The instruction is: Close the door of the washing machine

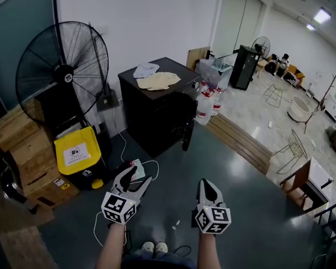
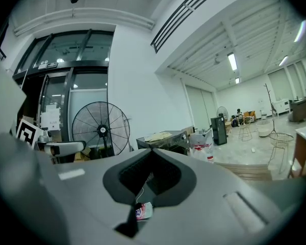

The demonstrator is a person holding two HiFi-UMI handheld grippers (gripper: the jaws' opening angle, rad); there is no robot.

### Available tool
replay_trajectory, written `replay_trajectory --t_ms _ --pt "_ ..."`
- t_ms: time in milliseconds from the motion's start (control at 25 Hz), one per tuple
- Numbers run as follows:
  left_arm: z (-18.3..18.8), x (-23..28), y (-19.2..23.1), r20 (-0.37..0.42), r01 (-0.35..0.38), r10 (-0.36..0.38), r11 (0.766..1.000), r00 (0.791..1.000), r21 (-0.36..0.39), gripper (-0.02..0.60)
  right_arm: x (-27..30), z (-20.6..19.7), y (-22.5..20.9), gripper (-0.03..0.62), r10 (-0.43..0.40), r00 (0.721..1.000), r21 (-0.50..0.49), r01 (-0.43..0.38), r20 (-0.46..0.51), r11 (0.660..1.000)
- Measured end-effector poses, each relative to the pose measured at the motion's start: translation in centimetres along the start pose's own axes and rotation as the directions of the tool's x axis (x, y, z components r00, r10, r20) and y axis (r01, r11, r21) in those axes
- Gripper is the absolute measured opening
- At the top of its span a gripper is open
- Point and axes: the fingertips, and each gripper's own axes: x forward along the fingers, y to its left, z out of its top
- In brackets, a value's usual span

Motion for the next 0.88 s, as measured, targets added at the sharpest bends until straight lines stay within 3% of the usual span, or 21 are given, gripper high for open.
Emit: replay_trajectory --t_ms 200,880 --pt "-0.1 0.1 -0.2 0.003 -0.005 0.005 1.0 1.0 -0.002 0.276 0.1 -0.3 -0.6 0.012 -0.001 1.0 0.008 0.001 -0.003 1.0" --pt "-1.8 4.3 1.3 0.011 -0.048 0.049 0.998 0.999 -0.03 0.281 4.4 -1.7 -4.9 0.012 0.006 0.999 0.014 -0.006 -0.034 1.0"
